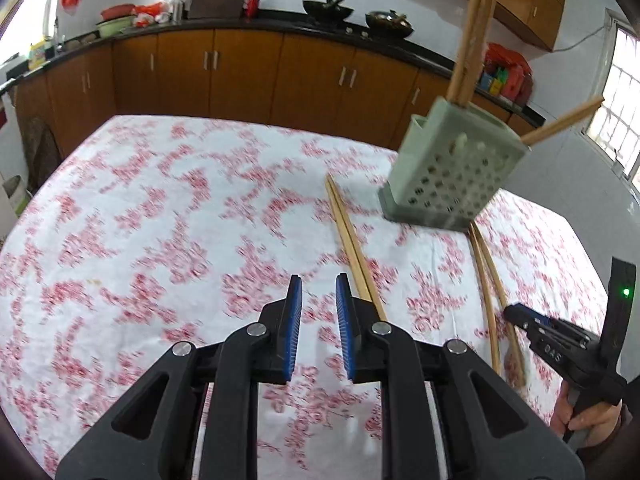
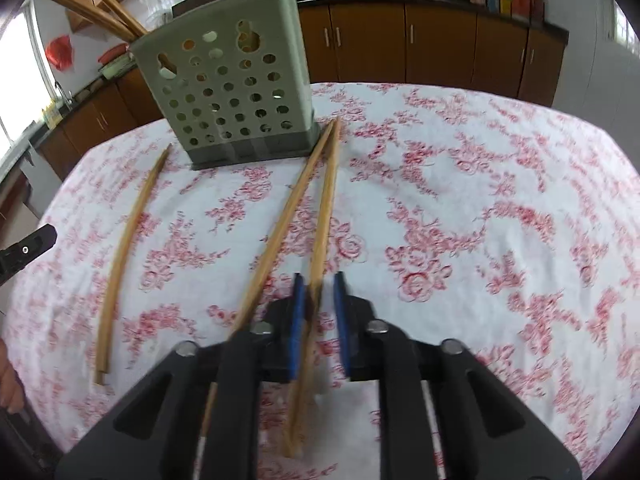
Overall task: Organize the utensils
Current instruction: 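Move the left gripper to a loose chopstick and grasp it while the right gripper grasps one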
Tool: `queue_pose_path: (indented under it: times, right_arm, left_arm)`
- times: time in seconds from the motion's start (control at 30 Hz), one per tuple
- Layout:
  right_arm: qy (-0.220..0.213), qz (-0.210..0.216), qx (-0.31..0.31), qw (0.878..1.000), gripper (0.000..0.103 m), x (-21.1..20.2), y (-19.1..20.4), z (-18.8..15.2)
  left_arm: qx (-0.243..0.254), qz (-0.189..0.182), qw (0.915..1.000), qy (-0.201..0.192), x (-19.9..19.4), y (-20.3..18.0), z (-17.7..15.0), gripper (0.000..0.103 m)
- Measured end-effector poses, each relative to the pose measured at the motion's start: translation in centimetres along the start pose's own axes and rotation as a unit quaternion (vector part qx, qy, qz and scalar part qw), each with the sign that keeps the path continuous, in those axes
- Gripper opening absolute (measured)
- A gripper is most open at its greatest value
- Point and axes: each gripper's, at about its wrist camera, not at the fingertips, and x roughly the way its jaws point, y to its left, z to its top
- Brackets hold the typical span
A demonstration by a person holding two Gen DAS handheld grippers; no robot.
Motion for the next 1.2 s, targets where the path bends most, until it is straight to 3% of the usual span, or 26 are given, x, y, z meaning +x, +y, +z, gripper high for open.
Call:
queue_pose_path:
  times: [0.23, 0.47, 0.7, 0.8, 0.9, 1.07, 1.2]
  right_arm:
    - [-0.010, -0.042, 0.064, 0.997, 0.008, -0.4, -4.1, 0.7]
    - [-0.015, -0.052, 0.055, 0.997, 0.008, -0.3, -4.7, 0.6]
    - [-0.016, -0.050, 0.054, 0.997, 0.008, -0.4, -4.5, 0.4]
    - [-0.016, -0.050, 0.053, 0.997, 0.008, -0.3, -4.5, 0.4]
    - [-0.017, -0.051, 0.052, 0.997, 0.008, -0.2, -4.5, 0.4]
    - [-0.020, -0.058, 0.058, 0.996, 0.008, -0.2, -5.2, 0.7]
    - [-0.021, -0.060, 0.061, 0.996, 0.008, 0.0, -5.5, 0.9]
  left_arm:
    - [0.014, -0.027, 0.9991, 0.029, 1.7, -1.8, -1.3, 0.018]
    - [0.016, -0.035, 0.9979, 0.052, 3.1, -3.2, -2.0, 0.018]
    - [0.024, -0.002, 0.9975, 0.066, 4.4, -3.6, -2.4, 0.018]
    - [0.022, 0.017, 0.9977, 0.062, 4.5, -3.3, -2.2, 0.013]
    - [0.013, 0.040, 0.9975, 0.058, 4.8, -2.1, -1.6, 0.008]
    - [-0.001, 0.084, 0.9954, 0.047, 5.4, 1.0, 0.1, 0.008]
    - [0.018, 0.068, 0.9960, 0.055, 5.7, 2.6, 1.1, 0.008]
